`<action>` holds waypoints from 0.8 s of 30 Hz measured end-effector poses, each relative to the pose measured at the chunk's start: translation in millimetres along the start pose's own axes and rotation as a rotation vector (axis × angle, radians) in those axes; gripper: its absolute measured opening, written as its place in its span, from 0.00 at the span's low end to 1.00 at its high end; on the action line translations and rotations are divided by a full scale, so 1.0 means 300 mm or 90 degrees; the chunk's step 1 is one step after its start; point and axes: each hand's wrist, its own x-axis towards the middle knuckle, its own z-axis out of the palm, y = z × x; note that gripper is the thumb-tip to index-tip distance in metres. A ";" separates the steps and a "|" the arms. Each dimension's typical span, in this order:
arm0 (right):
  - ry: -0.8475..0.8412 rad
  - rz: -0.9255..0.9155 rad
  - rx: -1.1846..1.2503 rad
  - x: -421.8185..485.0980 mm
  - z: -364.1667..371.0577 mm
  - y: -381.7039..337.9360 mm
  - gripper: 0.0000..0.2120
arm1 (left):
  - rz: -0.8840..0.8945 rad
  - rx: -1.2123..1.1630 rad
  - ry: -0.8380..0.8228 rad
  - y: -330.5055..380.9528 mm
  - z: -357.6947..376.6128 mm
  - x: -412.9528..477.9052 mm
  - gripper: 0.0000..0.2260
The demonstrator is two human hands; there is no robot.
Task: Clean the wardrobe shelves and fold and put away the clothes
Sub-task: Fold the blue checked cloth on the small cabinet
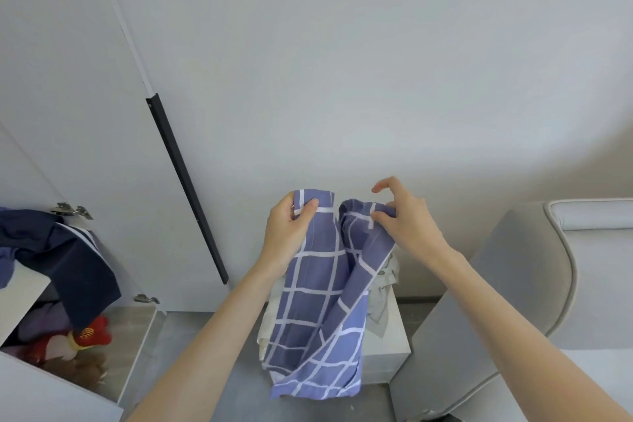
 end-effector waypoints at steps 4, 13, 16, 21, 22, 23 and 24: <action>-0.042 -0.058 -0.102 0.010 -0.015 0.021 0.08 | -0.034 -0.006 0.052 -0.024 -0.006 0.014 0.14; -0.259 0.192 0.419 -0.039 -0.036 -0.033 0.16 | -0.042 -0.020 -0.003 -0.020 -0.012 -0.007 0.04; -0.291 0.096 0.377 -0.049 -0.034 -0.041 0.20 | -0.019 -0.015 -0.022 -0.005 -0.020 -0.004 0.05; -0.161 -0.040 0.211 -0.054 -0.016 -0.061 0.08 | -0.013 -0.031 -0.039 0.026 -0.032 0.001 0.07; -0.131 -0.054 0.201 -0.055 -0.015 -0.069 0.05 | -0.017 -0.039 -0.037 0.032 -0.030 0.000 0.06; -0.097 -0.077 0.182 -0.052 -0.014 -0.073 0.03 | -0.020 -0.045 -0.031 0.037 -0.029 -0.002 0.06; -0.058 -0.109 0.148 -0.047 -0.010 -0.077 0.04 | -0.023 -0.049 -0.022 0.040 -0.027 -0.002 0.06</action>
